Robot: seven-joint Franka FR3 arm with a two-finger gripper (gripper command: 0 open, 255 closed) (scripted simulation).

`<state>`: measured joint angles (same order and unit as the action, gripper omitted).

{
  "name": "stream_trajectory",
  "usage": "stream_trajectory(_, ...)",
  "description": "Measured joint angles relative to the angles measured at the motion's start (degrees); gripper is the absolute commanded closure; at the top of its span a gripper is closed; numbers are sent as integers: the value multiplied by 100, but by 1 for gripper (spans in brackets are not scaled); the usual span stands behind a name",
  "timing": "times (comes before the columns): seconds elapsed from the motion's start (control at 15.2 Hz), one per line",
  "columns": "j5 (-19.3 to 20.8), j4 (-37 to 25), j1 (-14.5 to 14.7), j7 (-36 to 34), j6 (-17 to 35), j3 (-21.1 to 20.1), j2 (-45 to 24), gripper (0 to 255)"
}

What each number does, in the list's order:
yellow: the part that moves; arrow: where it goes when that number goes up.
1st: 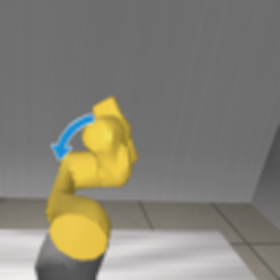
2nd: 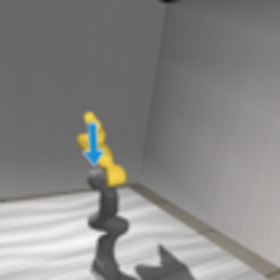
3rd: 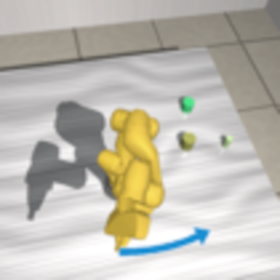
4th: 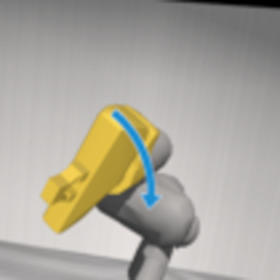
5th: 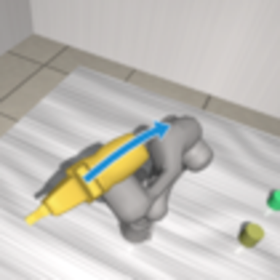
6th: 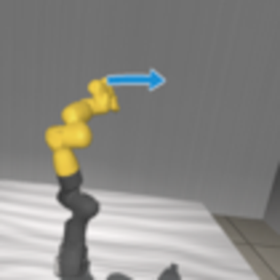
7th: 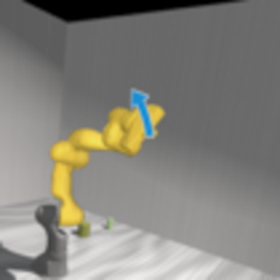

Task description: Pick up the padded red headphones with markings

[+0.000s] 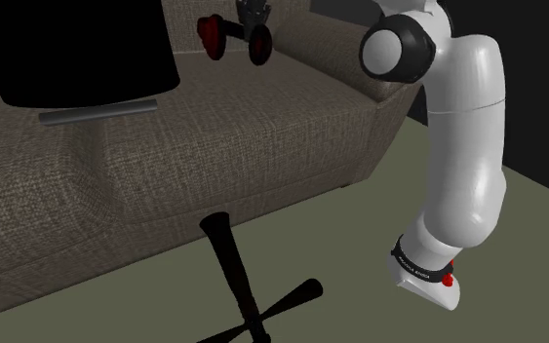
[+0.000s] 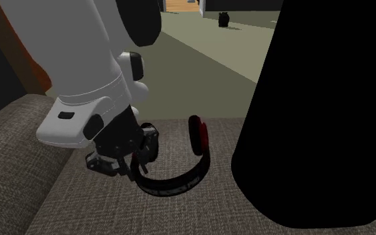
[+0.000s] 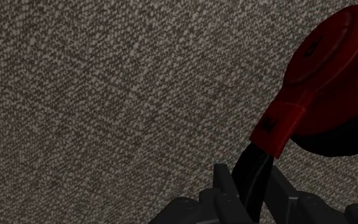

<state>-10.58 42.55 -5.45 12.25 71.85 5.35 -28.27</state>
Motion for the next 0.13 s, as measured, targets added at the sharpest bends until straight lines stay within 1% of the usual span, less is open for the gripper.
stream_trajectory(0.13, -54, -984, -89, -77, -487, -41, -489, 255)
